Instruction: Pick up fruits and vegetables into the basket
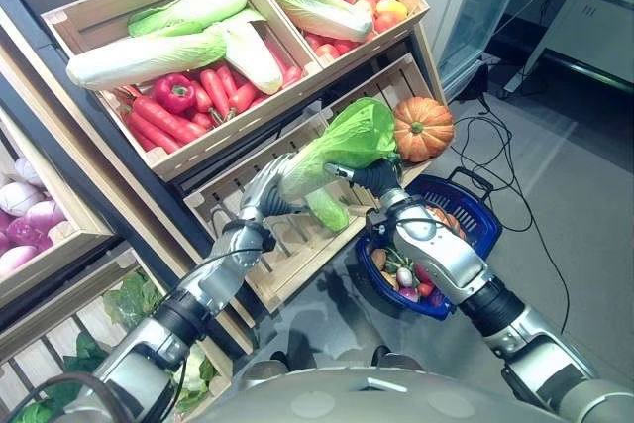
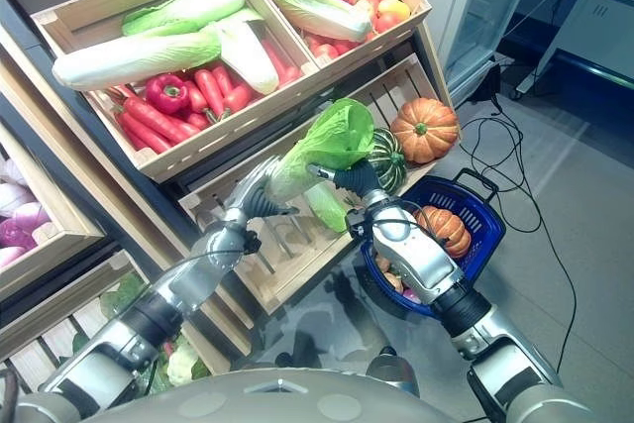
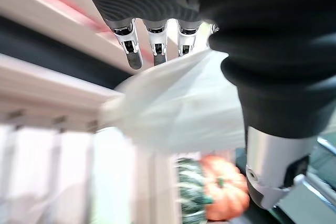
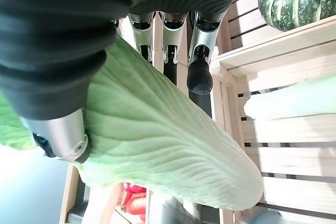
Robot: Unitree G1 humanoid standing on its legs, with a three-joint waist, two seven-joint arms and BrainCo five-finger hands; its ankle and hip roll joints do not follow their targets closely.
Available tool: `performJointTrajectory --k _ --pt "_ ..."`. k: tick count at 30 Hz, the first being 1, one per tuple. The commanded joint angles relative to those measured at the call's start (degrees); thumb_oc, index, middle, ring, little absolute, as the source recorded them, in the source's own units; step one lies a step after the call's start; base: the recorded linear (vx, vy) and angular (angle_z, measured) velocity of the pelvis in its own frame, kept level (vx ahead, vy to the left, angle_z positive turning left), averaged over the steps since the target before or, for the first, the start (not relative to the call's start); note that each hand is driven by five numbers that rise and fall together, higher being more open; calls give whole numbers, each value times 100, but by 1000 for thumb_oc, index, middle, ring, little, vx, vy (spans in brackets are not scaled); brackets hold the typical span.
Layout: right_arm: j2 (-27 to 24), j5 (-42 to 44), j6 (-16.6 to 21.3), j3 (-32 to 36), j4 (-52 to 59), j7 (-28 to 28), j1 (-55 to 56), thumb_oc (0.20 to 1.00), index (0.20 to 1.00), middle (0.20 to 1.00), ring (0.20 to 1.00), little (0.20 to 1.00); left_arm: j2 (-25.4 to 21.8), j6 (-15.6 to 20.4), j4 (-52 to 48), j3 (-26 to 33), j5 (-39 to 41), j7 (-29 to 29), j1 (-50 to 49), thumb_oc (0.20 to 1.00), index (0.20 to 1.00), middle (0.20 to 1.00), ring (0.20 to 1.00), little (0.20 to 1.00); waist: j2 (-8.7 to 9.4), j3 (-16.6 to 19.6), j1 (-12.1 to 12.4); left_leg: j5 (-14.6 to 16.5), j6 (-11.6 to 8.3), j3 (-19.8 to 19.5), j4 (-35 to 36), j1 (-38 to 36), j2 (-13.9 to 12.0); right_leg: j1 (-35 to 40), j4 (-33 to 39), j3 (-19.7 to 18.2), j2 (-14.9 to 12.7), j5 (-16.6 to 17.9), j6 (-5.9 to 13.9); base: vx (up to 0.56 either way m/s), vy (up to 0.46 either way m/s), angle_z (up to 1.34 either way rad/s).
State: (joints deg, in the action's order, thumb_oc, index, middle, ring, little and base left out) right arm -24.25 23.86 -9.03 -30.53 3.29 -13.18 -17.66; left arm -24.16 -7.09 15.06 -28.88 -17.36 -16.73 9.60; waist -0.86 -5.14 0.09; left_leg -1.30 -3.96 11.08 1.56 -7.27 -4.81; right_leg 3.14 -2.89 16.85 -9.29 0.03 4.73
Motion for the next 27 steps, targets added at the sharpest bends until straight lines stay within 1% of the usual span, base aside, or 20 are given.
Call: performJointTrajectory --k 1,6,10,12,16,20,22,24,25,26,27 --pt "254 284 755 1022 953 -64 -445 200 200 200 200 200 -208 345 282 131 291 -283 -145 1000 1000 1000 1000 1000 256 -78 181 792 153 327 -289 23 126 77 130 -5 -521 183 552 0 0 0" --pt "-26 494 1008 1727 1227 -88 143 200 200 200 200 200 -212 689 620 820 574 -548 -825 1000 1000 1000 1000 1000 299 -121 180 798 161 350 -319 59 91 36 76 2 -512 158 536 21 -50 2" --pt "-196 562 1298 2287 1455 -163 678 200 200 200 200 200 -239 1022 618 1290 736 -549 -1310 1000 1000 1000 1000 1000 299 -202 139 828 193 402 -367 103 70 -47 -10 0 -514 121 525 2 -50 3" --pt "-232 495 1464 2553 1508 -215 932 200 200 200 200 200 -265 1172 552 1430 835 -420 -1521 1000 1000 1000 1000 1000 295 -251 107 855 212 433 -421 145 56 -117 -75 -23 -510 93 522 -17 -66 -1" --pt "-339 275 1719 3072 1548 -399 1368 200 200 200 200 200 -290 1448 312 1614 1103 156 -1931 1000 1000 1000 1000 1000 278 -433 23 957 247 488 -596 273 3 -318 -244 -83 -469 -4 519 -51 -84 -3" --pt "-530 -35 1775 3470 1378 -683 1577 200 200 200 200 200 -325 1586 45 1545 1465 777 -2124 1000 1000 1000 1000 1000 231 -667 -55 993 260 511 -802 545 -60 -601 -438 -148 -396 -131 483 -99 -67 -7" --pt "-660 -139 1802 3614 1223 -842 1560 200 200 200 200 200 -361 1650 -14 1453 1772 1140 -2073 1000 1000 1000 1000 1000 201 -870 -110 985 254 518 -929 771 -104 -824 -560 -169 -361 -188 455 -206 -65 -2" --pt "-780 -190 1832 3716 1054 -989 1524 200 200 200 200 200 -391 1630 -76 1319 2053 1520 -1972 1000 1000 1000 1000 1000 166 -1082 -174 973 232 524 -1089 983 -166 -1002 -694 -169 -326 -256 412 -203 -54 -1" --pt "-862 -222 1846 3783 931 -1075 1496 200 200 200 200 200 -409 1573 -107 1220 2205 1851 -1906 1000 1000 1000 1000 1000 137 -1213 -211 962 209 525 -1188 1107 -196 -1103 -765 -163 -320 -280 383 -188 -31 -3" --pt "-947 -162 1856 3820 824 -1140 1451 200 200 200 200 200 -417 1574 -122 1095 2326 2082 -1844 1000 1000 1000 1000 1000 103 -1323 -246 946 182 524 -1269 1214 -231 -1190 -825 -157 -314 -295 355 -156 -26 -7" --pt "-990 -175 1850 3840 752 -1204 1424 200 200 200 200 200 -413 1495 -122 1009 2471 2295 -1795 1000 1000 1000 1000 1000 77 -1391 -272 940 166 519 -1321 1281 -250 -1245 -865 -153 -306 -309 334 -134 -28 -6"
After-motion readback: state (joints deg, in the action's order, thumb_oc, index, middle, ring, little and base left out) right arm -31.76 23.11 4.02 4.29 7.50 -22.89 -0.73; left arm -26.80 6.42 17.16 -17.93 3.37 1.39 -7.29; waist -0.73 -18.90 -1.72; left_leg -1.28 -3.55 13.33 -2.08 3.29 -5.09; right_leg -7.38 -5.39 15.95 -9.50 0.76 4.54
